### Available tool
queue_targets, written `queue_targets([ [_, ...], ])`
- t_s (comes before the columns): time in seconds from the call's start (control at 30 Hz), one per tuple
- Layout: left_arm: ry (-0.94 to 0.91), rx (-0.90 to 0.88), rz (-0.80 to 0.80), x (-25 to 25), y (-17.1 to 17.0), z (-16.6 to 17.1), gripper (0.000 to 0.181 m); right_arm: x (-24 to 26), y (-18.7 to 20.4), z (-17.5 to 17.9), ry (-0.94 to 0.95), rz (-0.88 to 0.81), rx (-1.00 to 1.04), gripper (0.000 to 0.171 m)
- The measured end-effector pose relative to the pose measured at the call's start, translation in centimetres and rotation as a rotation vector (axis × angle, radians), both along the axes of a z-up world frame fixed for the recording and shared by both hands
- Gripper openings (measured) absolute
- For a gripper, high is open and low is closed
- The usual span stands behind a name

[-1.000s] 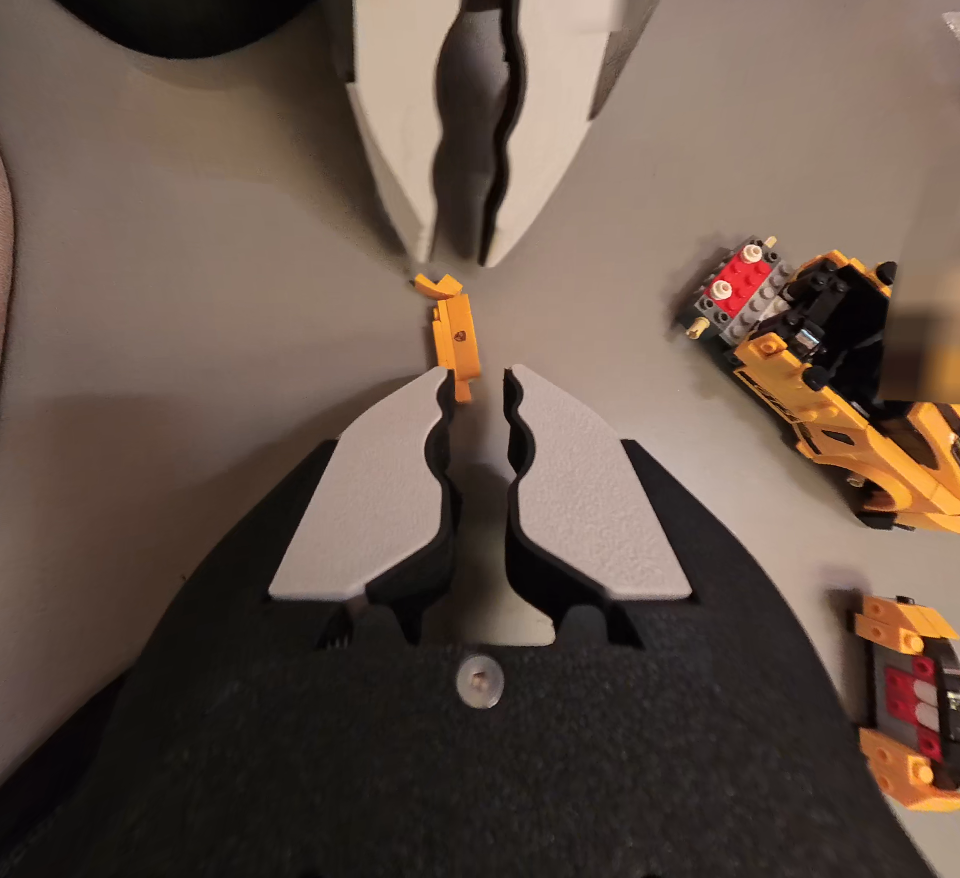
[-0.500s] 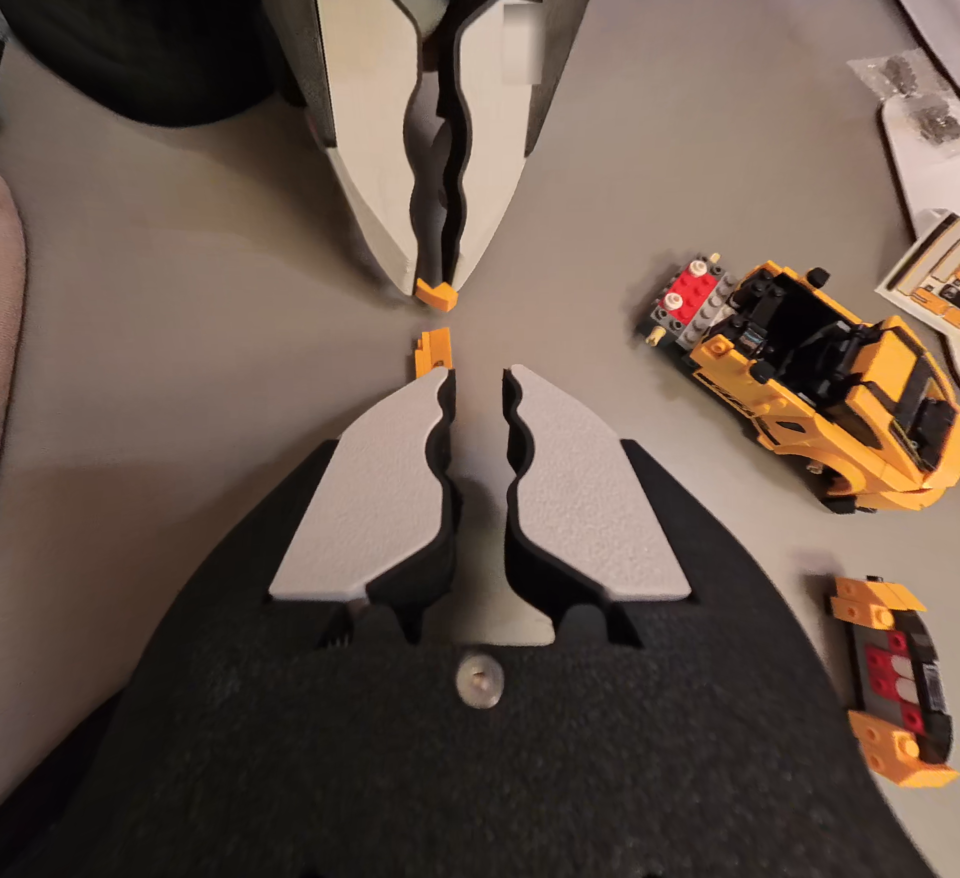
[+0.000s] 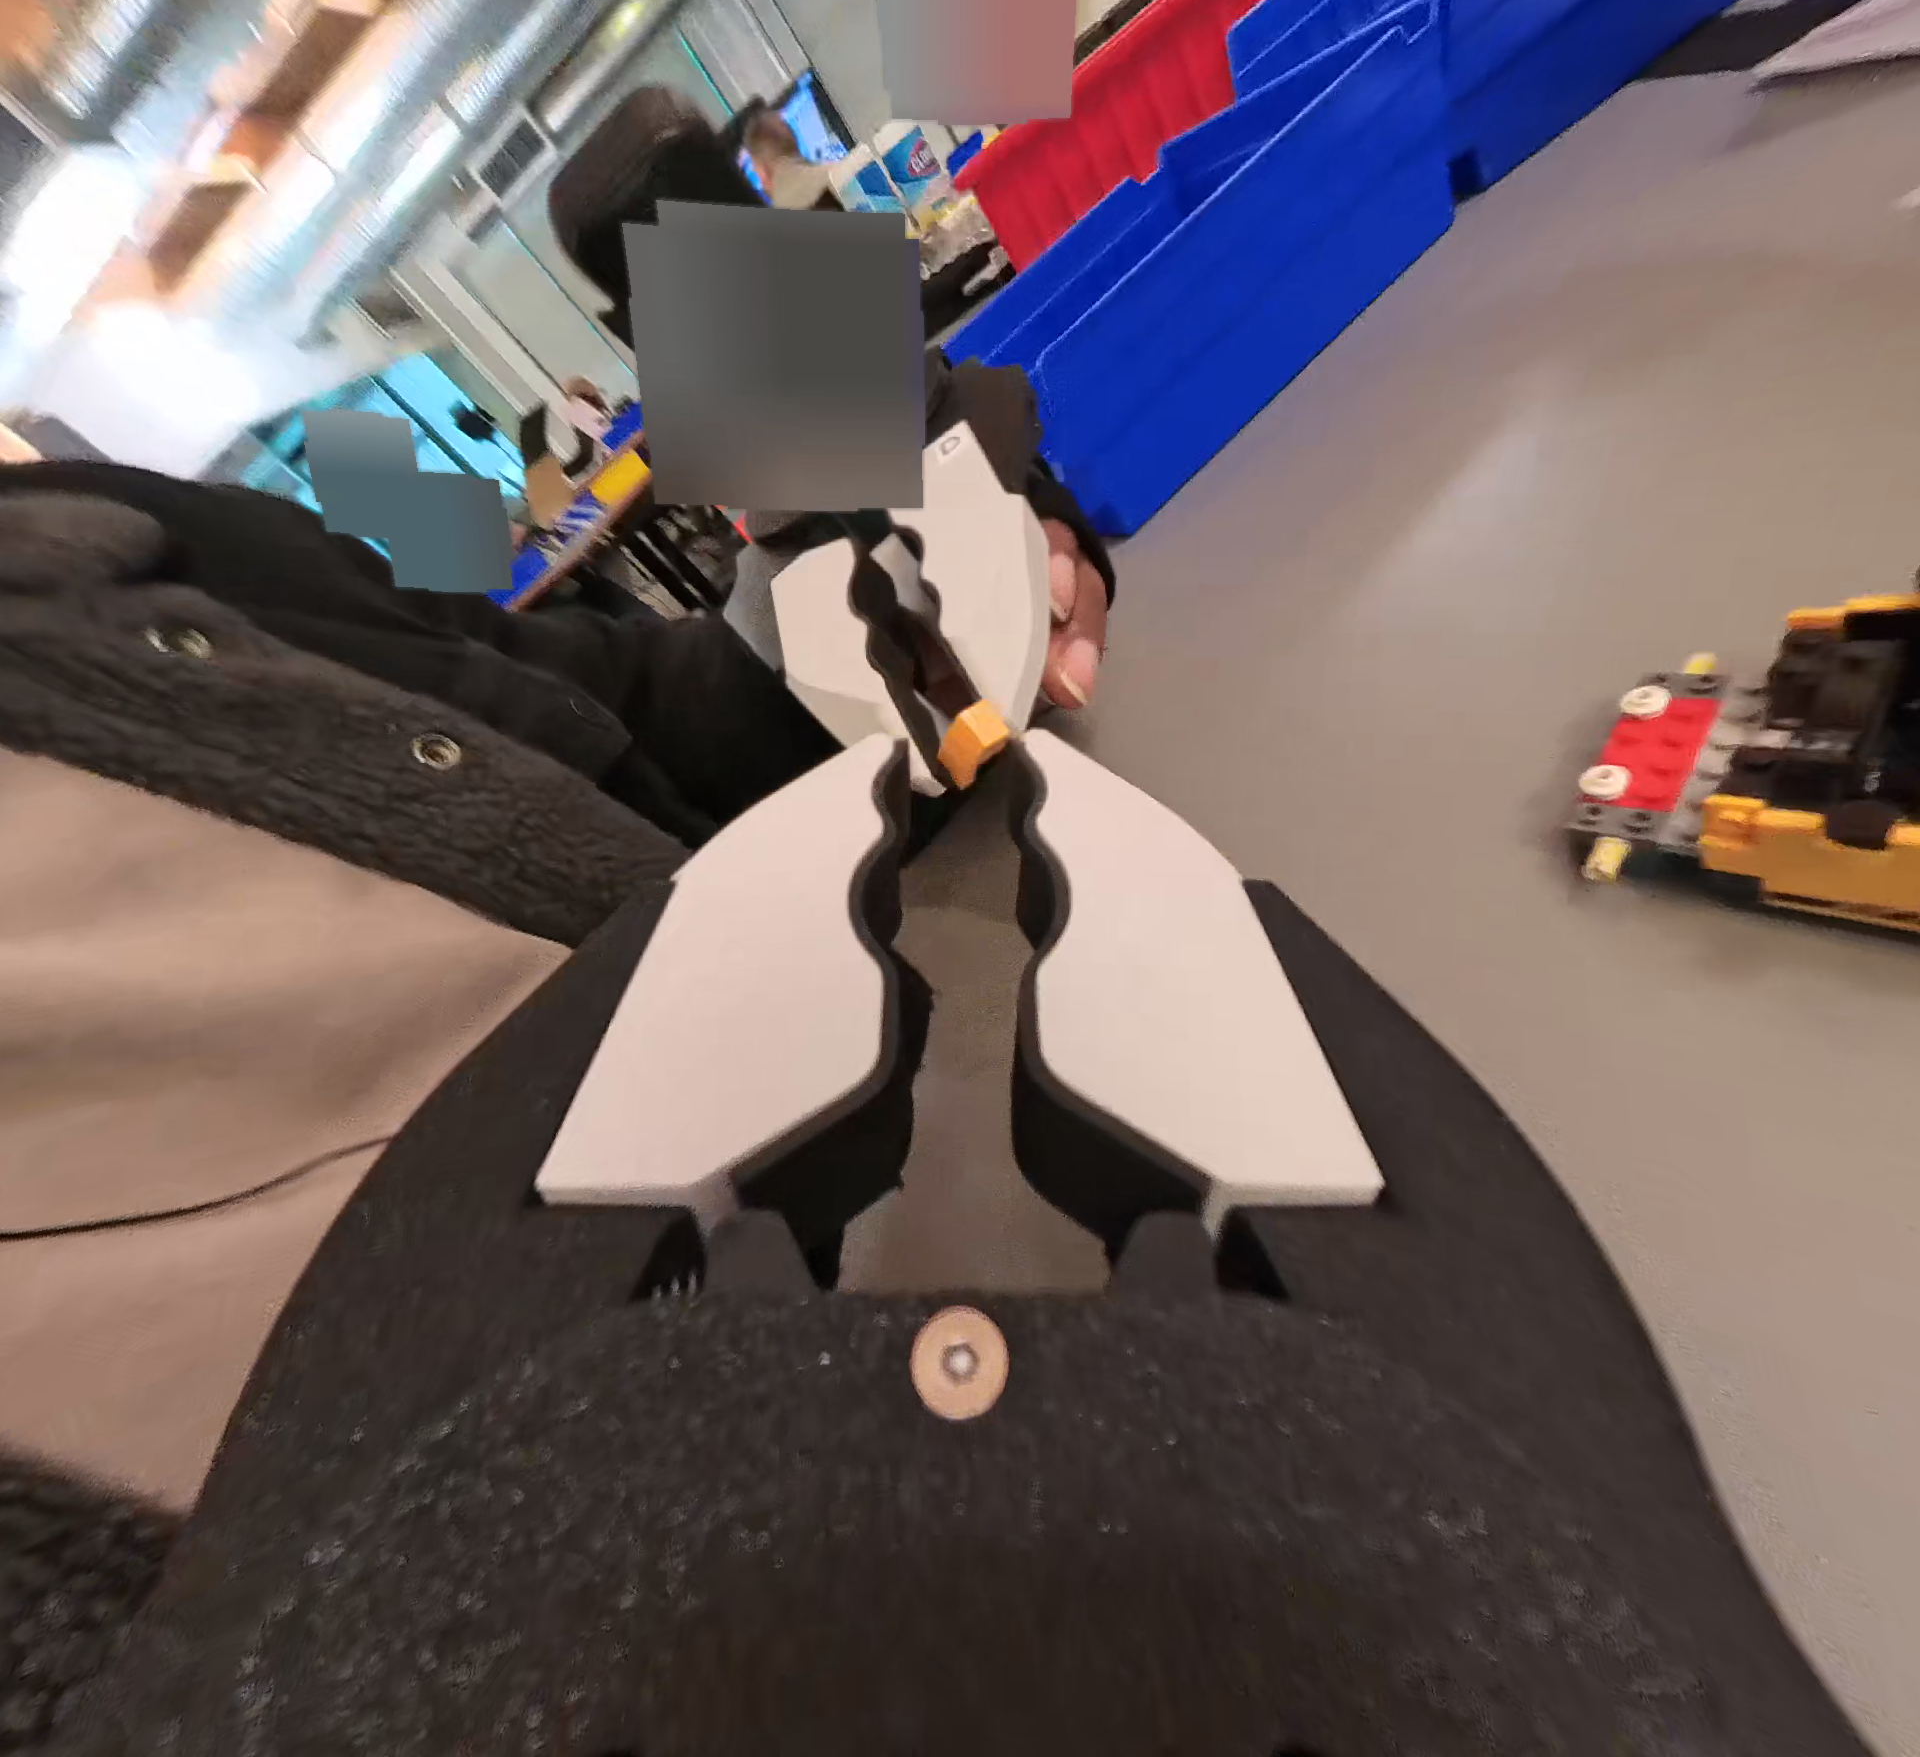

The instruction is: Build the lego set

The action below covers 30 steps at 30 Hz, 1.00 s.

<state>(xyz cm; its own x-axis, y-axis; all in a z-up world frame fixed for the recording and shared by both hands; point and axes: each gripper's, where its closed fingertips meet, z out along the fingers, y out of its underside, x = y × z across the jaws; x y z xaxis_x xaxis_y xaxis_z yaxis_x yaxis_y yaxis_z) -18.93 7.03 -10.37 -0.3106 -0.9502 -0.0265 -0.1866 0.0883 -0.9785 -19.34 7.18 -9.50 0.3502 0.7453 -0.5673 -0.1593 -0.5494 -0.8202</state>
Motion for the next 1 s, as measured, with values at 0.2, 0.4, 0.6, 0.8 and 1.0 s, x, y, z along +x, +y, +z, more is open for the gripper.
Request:
queue_targets([
  [0.2,-0.032,0.12,0.058,0.4,-0.1,0.2,0.013,-0.5,0.2,-0.4,0.023,-0.001,-0.047,0.013],
  [0.4,0.018,0.078,0.037,0.2,0.1,-0.6,0.016,-0.3,0.4,-1.2,-0.085,-0.019,-0.001,0.01],
  [0.6,0.194,-0.273,0.0,-0.4,1.1,-2.3,0.016,0.2,1.0,-5.8,-0.693,-0.085,0.283,0.01],
  [0.8,0.439,-0.296,-0.022,-1.1,0.2,-6.1,0.017,-1.1,0.8,-7.8,-0.955,-0.063,0.414,0.01],
  [1.0,0.461,-0.279,-0.028,-1.3,0.1,-6.4,0.009,-1.3,0.9,-8.0,-1.012,-0.064,0.456,0.01],
])
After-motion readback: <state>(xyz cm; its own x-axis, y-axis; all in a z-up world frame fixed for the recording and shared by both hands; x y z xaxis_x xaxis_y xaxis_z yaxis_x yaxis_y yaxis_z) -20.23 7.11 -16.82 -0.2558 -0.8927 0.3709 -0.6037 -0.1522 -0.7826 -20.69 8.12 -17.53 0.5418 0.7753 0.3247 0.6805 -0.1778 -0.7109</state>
